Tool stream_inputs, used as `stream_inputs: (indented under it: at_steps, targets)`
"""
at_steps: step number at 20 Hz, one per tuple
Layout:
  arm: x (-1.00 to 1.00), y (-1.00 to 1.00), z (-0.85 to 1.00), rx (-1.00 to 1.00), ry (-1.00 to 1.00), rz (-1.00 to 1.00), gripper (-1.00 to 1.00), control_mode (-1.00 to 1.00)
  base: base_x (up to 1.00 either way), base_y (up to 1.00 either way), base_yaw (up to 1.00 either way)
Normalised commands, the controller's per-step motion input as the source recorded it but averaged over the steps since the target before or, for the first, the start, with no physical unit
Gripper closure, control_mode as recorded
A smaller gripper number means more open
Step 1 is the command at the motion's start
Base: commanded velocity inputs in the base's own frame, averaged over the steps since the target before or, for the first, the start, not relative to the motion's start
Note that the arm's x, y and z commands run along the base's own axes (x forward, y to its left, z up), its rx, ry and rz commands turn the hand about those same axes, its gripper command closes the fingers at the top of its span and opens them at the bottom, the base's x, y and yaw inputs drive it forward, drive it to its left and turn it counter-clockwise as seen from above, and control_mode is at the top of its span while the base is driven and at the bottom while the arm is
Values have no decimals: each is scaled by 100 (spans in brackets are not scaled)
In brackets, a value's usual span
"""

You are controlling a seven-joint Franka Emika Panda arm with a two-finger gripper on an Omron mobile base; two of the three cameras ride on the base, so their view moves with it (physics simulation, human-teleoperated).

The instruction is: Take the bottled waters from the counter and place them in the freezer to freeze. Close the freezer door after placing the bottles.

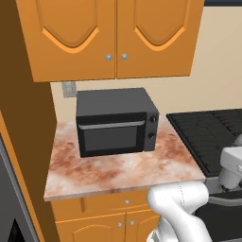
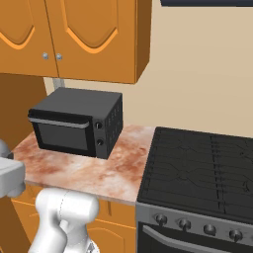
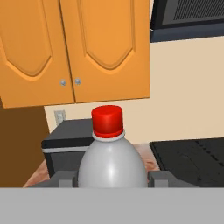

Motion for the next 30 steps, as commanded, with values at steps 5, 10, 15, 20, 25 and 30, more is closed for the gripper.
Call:
stream_inputs:
  at_steps: [5,10,15,20,25,30]
  targets:
    - [-2,0,0,0,0,0,100,100,-5,0,0]
    - [0,0,0,0,0,0,100,100,-71,4,0]
    - [0,0,0,0,0,0,100,100,-73,24,4]
    - [0,0,0,0,0,0,100,100,-60,36,7]
    - [0,0,0,0,0,0,100,100,-65,35,7]
    - [0,0,0,0,0,0,100,100,-60,42,9]
